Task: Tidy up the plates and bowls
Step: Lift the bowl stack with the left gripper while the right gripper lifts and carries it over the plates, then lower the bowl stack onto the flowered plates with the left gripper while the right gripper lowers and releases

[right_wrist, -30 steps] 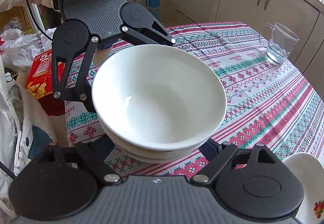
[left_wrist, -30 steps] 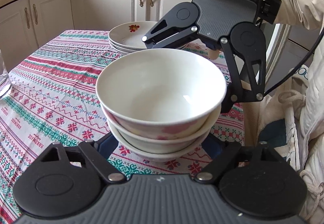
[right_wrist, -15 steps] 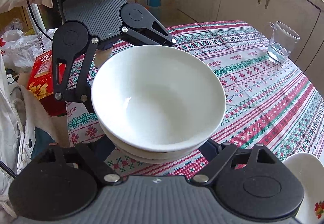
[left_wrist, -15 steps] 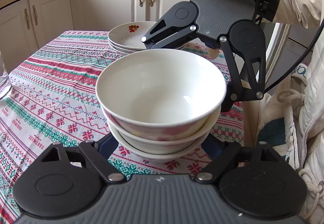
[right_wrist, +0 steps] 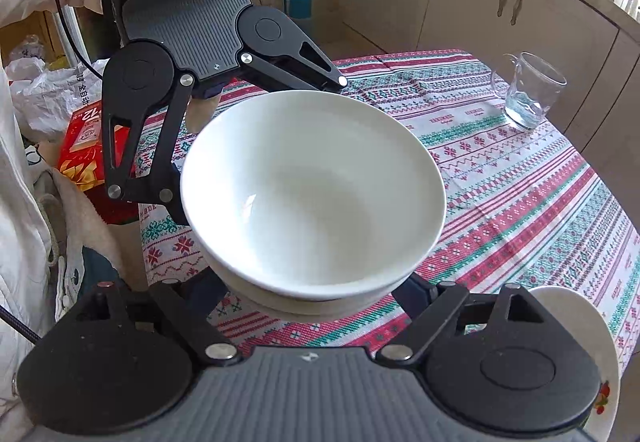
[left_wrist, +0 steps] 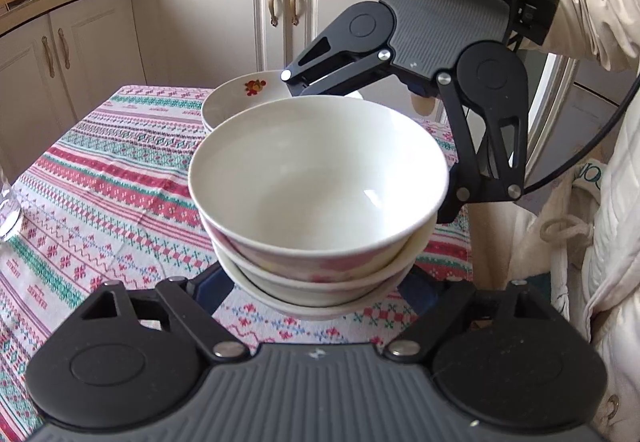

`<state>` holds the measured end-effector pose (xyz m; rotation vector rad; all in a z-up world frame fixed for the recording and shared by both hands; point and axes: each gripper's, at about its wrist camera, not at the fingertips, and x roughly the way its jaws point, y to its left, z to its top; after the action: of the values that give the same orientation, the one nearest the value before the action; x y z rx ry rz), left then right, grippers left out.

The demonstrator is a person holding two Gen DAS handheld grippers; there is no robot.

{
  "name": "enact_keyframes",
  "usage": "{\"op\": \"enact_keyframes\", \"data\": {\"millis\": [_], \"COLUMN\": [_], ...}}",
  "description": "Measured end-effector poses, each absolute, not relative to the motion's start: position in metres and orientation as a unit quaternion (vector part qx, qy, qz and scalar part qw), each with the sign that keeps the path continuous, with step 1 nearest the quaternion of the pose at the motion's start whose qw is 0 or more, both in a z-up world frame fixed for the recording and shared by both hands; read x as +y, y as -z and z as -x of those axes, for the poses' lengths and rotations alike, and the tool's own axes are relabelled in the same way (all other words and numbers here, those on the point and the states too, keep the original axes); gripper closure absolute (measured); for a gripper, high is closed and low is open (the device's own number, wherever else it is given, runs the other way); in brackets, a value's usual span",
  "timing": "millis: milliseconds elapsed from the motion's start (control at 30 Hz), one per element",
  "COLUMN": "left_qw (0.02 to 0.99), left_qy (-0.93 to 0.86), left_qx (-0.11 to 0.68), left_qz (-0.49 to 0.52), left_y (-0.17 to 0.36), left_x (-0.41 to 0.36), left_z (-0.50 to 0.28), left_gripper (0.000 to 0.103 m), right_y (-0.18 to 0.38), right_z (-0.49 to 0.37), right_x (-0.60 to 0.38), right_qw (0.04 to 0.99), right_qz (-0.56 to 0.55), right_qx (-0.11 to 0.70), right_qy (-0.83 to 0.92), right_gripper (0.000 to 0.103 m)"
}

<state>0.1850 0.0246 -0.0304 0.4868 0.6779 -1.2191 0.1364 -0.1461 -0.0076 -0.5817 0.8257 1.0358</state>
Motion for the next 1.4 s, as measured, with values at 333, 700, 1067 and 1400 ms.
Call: {"op": "enact_keyframes", "data": {"millis": [333, 700, 1067, 1400], "left_qw": [0.733, 0.714, 0.705, 0.702], "left_qy": [0.58, 0.602, 0.604, 0.604], "left_qx": [0.262, 0.254, 0.27, 0.283], "left_qz": [-0.242, -0.253, -0.254, -0.249], "left_y": [0.007, 0.019, 0.035, 0.041], "left_x": [-0.047, -0.114, -0.135, -0.141], "left_z": [-0.222, -0.26, -0.28, -0.29], "left_gripper": [0.016, 0.016, 0.016, 0.016], "right_y": [-0.026, -0.023, -0.004, 0.005], "right_z": [-0.152, -0.18, -0.2, -0.208], "right_x": [-0.21, -0.275, -0.301, -0.307], "right_qw": [0.777, 0.792, 0.795, 0.795], "right_qz": [0.285, 0.287, 0.268, 0.256], "right_qx": [0.365, 0.377, 0.393, 0.399], "right_qy": [-0.427, -0.384, -0.378, -0.379], "right_gripper": [0.012, 0.012, 0.012, 0.012]}}
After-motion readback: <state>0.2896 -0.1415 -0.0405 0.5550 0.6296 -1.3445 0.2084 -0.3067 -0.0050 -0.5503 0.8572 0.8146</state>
